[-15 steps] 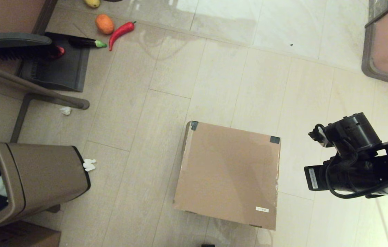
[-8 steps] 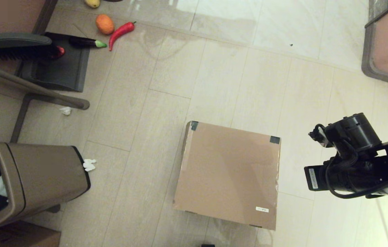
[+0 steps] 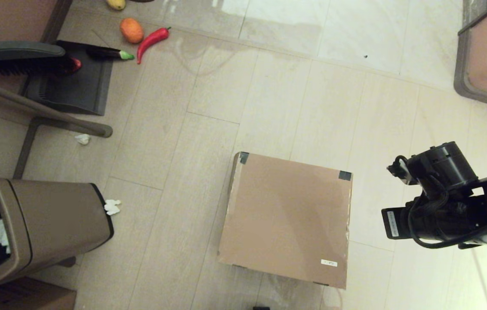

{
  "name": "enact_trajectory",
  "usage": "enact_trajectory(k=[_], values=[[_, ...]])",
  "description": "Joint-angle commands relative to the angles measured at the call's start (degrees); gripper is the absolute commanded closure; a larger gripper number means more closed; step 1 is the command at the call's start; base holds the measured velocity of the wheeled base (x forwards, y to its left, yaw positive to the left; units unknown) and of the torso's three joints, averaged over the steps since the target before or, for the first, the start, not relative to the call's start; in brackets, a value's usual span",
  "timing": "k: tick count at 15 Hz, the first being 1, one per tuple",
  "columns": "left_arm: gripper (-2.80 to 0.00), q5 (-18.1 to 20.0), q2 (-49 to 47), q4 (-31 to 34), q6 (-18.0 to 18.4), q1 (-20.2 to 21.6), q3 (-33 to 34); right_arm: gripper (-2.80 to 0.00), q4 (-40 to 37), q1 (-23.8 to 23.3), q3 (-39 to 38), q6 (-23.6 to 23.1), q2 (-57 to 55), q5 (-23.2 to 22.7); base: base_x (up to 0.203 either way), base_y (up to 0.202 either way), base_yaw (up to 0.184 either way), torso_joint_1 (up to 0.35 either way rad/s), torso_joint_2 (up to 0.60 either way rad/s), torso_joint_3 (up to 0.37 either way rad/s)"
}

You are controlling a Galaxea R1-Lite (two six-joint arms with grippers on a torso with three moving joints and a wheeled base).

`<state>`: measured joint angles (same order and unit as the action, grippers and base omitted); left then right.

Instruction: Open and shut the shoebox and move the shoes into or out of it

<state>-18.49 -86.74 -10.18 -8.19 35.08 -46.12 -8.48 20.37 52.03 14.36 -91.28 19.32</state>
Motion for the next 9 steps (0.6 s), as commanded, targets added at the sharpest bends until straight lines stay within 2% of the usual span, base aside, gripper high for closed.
enact_trajectory(k=[1,3,4,5,7,9], values=[[-2.8,0.92,3.93,0.48,0.07,-10.08,0.12,0.0,-0.04,0.02,0.09,0.05,0.05,0.11,0.0,0.0,0.0,0.0,0.0,0.0],[-2.8,-0.01,6.63,2.6,0.29,-22.11,0.4,0.0,1.05,0.11,0.12,-0.6,-0.04,-0.18,0.0,0.0,0.0,0.0,0.0,0.0],[-2.8,-2.14,7.65,3.8,0.24,-27.61,0.53,0.0,1.19,0.06,0.31,-0.99,-0.12,-0.62,0.0,0.0,0.0,0.0,0.0,0.0],[-2.8,-4.44,8.65,4.73,0.19,-32.04,0.71,0.0,1.19,-0.16,0.6,-1.57,-0.13,-1.09,0.0,0.0,0.0,0.0,0.0,0.0],[-2.8,-6.44,10.05,5.66,0.12,-39.12,0.82,0.0,2.26,-1.06,0.59,-1.7,-0.3,-1.47,0.0,0.0,0.0,0.0,0.0,0.0],[-2.8,-4.99,8.78,5.56,-0.05,-47.11,-0.66,0.0,3.55,-1.56,0.1,-1.7,0.14,-1.47,0.0,0.0,0.0,0.0,0.0,0.0]])
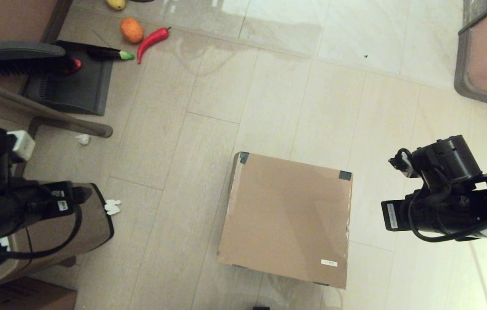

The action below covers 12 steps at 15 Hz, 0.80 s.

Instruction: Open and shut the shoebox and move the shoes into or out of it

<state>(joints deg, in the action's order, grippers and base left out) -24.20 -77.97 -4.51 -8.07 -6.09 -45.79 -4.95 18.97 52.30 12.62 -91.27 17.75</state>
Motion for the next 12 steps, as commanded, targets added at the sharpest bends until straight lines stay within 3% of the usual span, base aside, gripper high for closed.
enact_trajectory(k=[1,3,5,6,8,12], values=[[-2.8,2.55,-1.13,-0.16,-0.61,-9.9,-2.28,0.0,0.03,-0.22,-0.53,0.11,0.76,0.09,0.0,0.0,0.0,0.0,0.0,0.0],[-2.8,7.05,-5.1,-0.27,-2.72,-16.49,-5.81,0.0,0.5,-0.25,-2.0,0.38,1.62,0.09,0.0,0.0,0.0,0.0,0.0,0.0],[-2.8,8.94,-9.52,-0.42,-4.82,-18.91,-8.75,0.0,0.99,-0.16,-2.06,-0.17,1.21,0.01,0.0,0.0,0.0,0.0,0.0,0.0],[0.0,9.23,-11.26,-0.47,-5.26,-19.44,-10.2,0.0,0.99,-0.14,-1.55,-0.96,0.79,0.0,0.0,0.0,0.0,0.0,0.0,0.0],[0.0,9.27,-12.98,-0.42,-5.39,-19.91,-12.19,0.0,2.51,-0.16,-0.78,-3.56,0.13,0.03,0.0,0.0,0.0,0.0,0.0,0.0],[0.0,9.2,-15.38,-0.5,-5.46,-22.01,-13.71,0.0,4.28,-0.07,-2.73,-3.92,-0.13,0.01,0.0,0.0,0.0,0.0,0.0,0.0]])
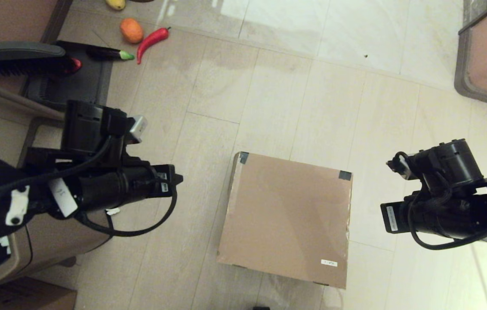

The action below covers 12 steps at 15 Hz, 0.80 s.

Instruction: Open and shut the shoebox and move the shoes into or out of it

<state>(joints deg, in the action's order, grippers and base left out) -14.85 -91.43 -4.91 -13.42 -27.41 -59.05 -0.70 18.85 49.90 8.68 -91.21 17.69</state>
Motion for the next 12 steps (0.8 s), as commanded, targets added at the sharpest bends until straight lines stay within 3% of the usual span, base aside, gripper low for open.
enact_trajectory(k=[1,12], values=[[0.0,-0.18,-2.14,-0.05,-0.2,-1.12,-0.45,0.0,0.08,0.14,-0.33,0.02,-0.2,0.07,0.0,0.0,0.0,0.0,0.0,0.0],[0.0,-0.18,-5.25,-0.1,-1.09,-1.77,-0.1,0.0,0.08,0.05,-0.67,-0.95,0.23,0.24,0.0,0.0,0.0,0.0,0.0,0.0]])
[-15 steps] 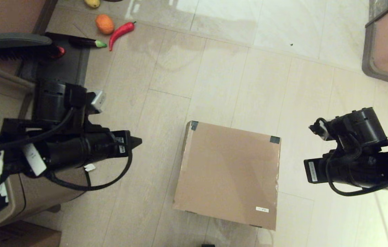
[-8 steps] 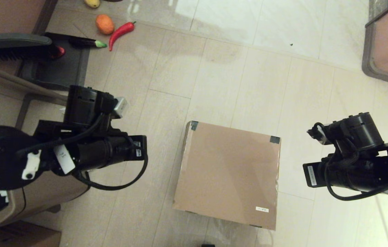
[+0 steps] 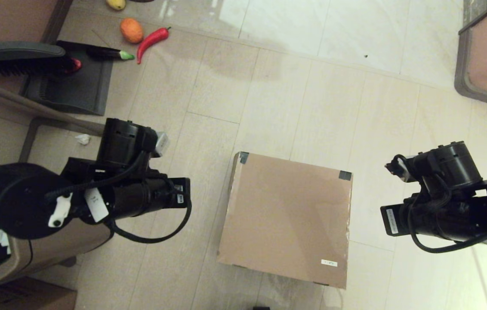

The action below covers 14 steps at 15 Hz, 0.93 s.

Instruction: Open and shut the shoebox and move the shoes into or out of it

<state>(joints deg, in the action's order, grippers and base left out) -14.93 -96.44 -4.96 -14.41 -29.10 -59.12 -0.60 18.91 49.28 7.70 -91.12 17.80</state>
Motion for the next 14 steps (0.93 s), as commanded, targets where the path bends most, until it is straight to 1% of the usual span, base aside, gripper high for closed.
enact_trajectory(k=[1,8,9,10,11,13,14], values=[[0.0,-0.1,-0.16,-0.05,-0.09,-0.17,-0.11,0.0,-0.02,-0.01,-0.6,0.09,0.63,0.09,0.0,0.0,0.0,0.0,0.0,0.0],[0.0,-0.35,0.47,-0.05,-0.01,-0.17,0.15,0.0,0.95,-0.01,-2.27,0.03,2.1,0.13,0.0,0.0,0.0,0.0,0.0,0.0],[0.0,-0.83,1.37,-0.03,0.0,-0.17,0.4,0.0,0.95,-0.01,-2.83,0.07,2.95,0.2,0.0,0.0,0.0,0.0,0.0,0.0],[0.0,-2.06,3.2,0.05,0.03,-0.15,1.3,0.0,0.95,-0.08,-3.47,0.24,4.55,0.33,0.0,0.0,0.0,0.0,0.0,0.0],[0.0,-4.31,5.85,0.12,0.05,0.09,3.28,0.0,0.96,-0.44,-4.52,0.36,6.94,0.45,0.0,0.0,0.0,0.0,0.0,0.0],[0.0,-11.42,13.91,0.35,0.14,2.02,9.93,0.0,1.32,-2.88,-8.18,0.3,14.72,1.53,0.0,0.0,0.0,0.0,0.0,0.0],[0.0,-14.0,18.72,0.62,0.25,2.84,13.84,0.0,1.68,-4.17,-10.85,0.2,19.41,2.4,0.0,0.0,0.0,0.0,0.0,0.0]])
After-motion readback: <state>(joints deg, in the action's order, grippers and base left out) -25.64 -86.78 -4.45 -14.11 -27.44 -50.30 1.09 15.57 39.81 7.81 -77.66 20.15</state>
